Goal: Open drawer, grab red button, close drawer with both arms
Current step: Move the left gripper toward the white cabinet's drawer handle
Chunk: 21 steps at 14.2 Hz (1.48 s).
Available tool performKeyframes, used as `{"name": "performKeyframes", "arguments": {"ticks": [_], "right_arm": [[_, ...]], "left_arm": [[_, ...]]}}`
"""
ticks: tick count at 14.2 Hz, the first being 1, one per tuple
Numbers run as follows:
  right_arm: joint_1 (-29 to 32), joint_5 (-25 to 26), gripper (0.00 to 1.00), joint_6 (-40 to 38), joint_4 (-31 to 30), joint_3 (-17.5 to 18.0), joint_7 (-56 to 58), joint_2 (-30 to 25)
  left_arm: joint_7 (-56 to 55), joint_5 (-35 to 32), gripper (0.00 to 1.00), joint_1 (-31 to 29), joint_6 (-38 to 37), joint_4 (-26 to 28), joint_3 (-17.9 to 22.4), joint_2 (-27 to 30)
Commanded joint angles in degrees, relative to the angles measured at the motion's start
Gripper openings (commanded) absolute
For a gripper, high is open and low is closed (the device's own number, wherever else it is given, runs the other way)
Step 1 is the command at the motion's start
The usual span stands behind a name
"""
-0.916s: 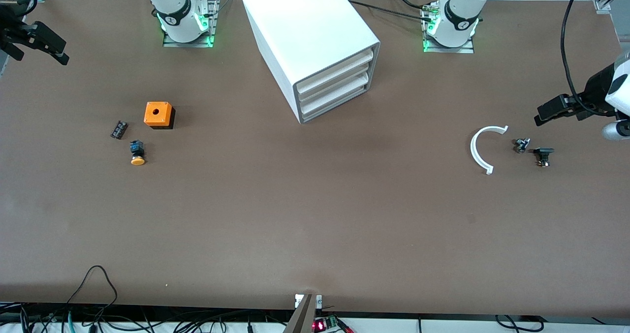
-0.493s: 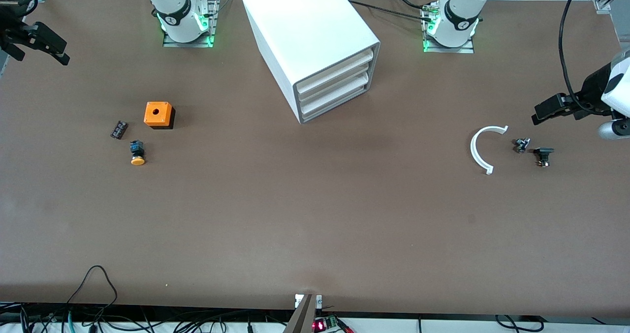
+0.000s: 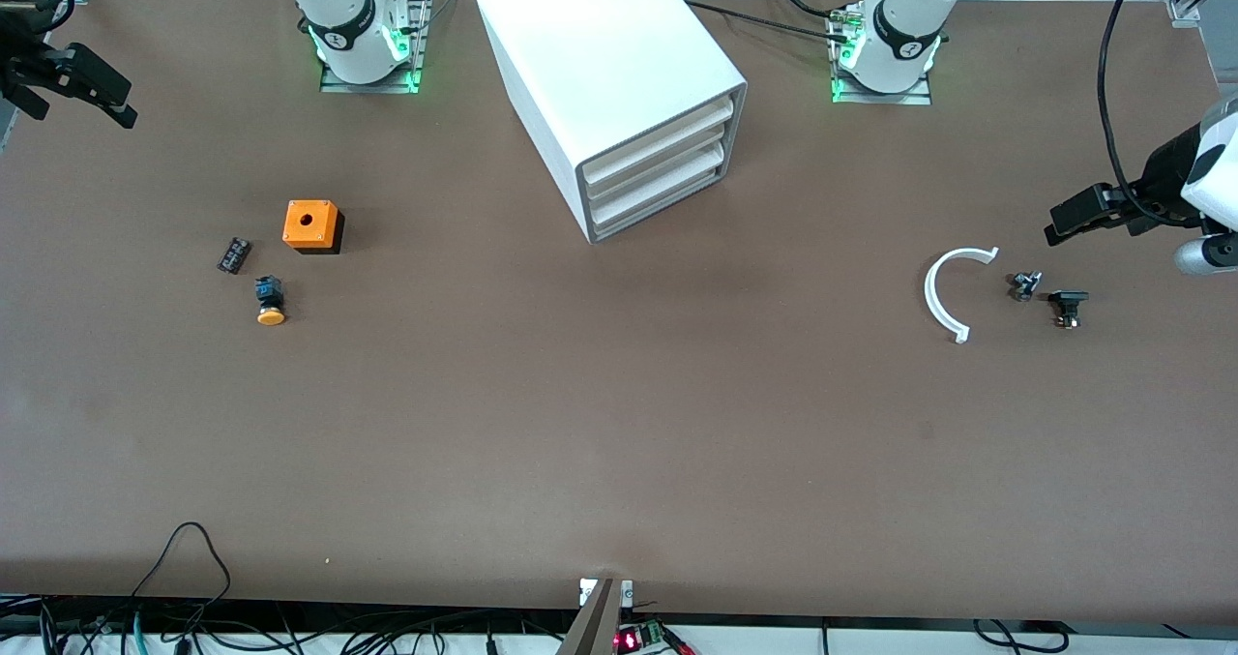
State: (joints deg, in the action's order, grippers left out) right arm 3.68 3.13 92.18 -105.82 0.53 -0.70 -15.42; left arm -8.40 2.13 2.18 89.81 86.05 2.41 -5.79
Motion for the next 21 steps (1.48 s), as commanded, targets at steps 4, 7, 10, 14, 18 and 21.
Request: {"name": "performKeyframes", "arguments": {"ticks": [4,7,10,14,18,21], "right_arm": [[-0.07,-1.10,1.00,0.29,-0.97,0.79,-0.01,-0.85],[-0.25,-1.02,1.00,0.89,-0.09,1.76,-0.09,1.00],[-0.95,-0.93,1.00,0.37,0.88,1.76,0.78,2.76],[-1.83,-1.02,1.00,0.37,1.84,1.76,0.87,6.63],[-1.92,-1.10,1.00,0.02,1.85,1.76,0.78,6.63],[-1.74,-1.10,1.00,0.02,1.85,1.32,0.78,6.71]], "left_arm": [[0.85,-0.28,1.00,0.63,-1.12,-1.41,-1.00,0.08],[1.02,0.06,1.00,0.02,-1.56,-1.67,-1.62,-1.49],[0.85,1.73,1.00,0.45,-1.56,0.16,-2.06,-3.34],[1.29,2.35,1.00,0.45,-0.08,3.68,-7.59,-8.88],[1.46,9.43,1.00,0.02,0.81,4.99,-10.41,-13.36],[6.09,21.31,1.00,-0.69,1.16,9.73,-10.41,-15.82]]}}
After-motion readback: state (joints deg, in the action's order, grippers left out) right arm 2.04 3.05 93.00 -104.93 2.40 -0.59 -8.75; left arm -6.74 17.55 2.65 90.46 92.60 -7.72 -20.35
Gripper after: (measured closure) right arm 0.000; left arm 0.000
